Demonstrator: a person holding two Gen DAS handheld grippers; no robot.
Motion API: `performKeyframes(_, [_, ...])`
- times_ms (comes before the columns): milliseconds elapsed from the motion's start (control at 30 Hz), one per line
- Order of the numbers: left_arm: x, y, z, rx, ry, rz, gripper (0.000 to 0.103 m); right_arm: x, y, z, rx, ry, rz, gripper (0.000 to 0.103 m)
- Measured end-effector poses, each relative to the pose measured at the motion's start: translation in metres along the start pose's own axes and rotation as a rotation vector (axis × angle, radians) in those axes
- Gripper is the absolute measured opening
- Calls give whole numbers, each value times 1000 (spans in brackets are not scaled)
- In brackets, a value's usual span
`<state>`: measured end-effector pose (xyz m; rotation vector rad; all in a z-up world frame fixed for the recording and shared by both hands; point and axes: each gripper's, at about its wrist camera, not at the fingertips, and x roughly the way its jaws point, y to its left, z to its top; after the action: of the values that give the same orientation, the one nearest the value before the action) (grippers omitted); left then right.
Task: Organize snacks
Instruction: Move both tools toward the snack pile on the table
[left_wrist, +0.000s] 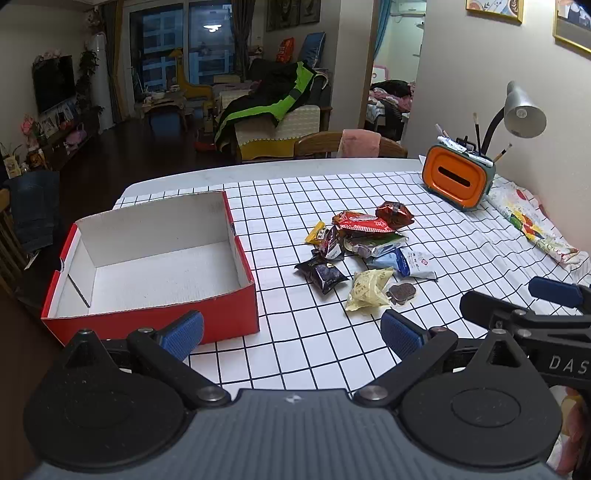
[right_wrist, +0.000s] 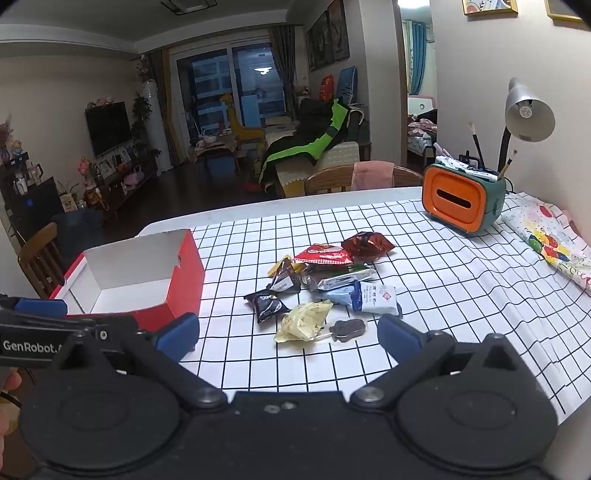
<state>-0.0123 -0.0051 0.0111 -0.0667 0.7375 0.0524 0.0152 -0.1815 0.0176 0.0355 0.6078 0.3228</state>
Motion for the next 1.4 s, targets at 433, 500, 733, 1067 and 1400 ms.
performKeyframes(433, [-3,-2,1,-2,0,0,103,-5,-6,4,-6,1,17,103])
performKeyframes(500, [-3,-2,1,1,-4,0,103,-5,-6,4,-7,-12,16,103])
performKeyframes(733, [-5,-2,2,7,-11,1,103,-9,0,2,-28,-38,17,103])
performKeyframes(1067, [2,-5,7,2,-5,-9,103,-4,-7,4,-23,-44,16,103])
performKeyframes(1400, [40,-29,28,3,27,21,103,35,-40,17,-69,-34,81,100])
